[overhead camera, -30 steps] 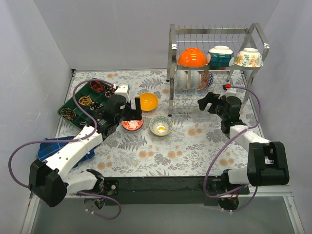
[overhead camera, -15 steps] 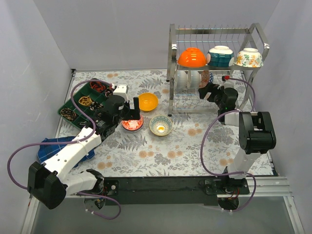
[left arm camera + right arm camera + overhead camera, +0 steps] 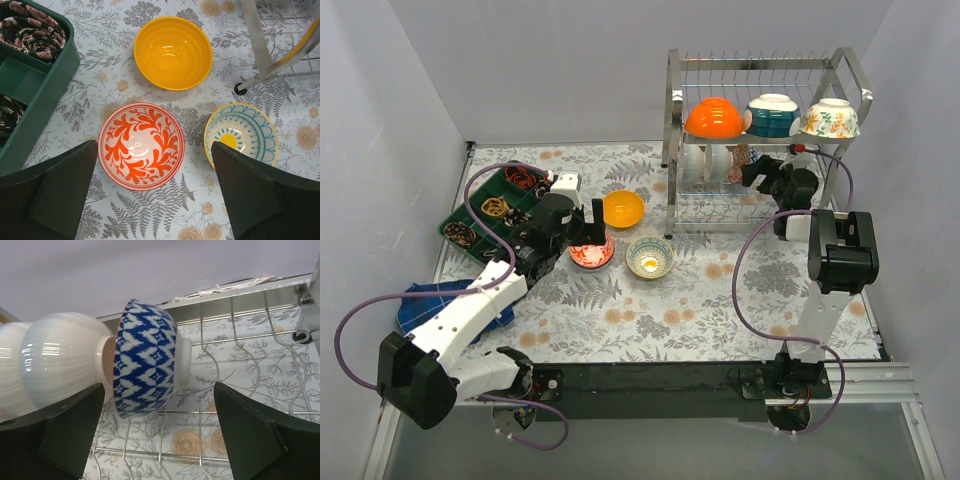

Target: Unload the bowls from the dish rack

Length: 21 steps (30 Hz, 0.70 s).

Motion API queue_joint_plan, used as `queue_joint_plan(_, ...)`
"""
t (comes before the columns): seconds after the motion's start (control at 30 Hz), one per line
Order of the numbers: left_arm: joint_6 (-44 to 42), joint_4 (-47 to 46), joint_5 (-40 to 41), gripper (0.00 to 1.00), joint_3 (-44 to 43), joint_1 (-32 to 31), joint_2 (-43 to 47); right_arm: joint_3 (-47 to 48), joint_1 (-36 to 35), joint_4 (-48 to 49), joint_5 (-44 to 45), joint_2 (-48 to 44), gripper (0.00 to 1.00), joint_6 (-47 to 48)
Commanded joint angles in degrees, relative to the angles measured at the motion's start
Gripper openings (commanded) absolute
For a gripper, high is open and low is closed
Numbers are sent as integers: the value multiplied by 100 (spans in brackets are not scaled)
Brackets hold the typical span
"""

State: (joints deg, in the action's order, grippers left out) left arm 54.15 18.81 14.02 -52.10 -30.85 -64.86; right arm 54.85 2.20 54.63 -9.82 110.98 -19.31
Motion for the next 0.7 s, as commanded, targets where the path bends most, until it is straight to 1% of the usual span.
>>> queue_joint_plan(0.0, -98, -62, -66, 98, 33, 35, 17, 438, 105, 364, -290, 257, 98, -55)
queue_joint_plan(0.07, -106, -53, -119, 98, 24, 35, 8, 623, 141, 347, -589, 423, 99, -125)
queue_joint_plan(0.17, -124, -61, -128, 98, 33, 53, 0, 799, 141, 355, -783, 617, 99, -152)
queue_joint_plan(0.53, -159, -70, -198, 98, 50, 53, -62, 1291, 193, 443, -1250, 1163, 99, -380)
queue_joint_plan(0.67, -150, -61, -207, 98, 42, 62, -79, 1379, 194, 426, -1416, 1242, 96, -398)
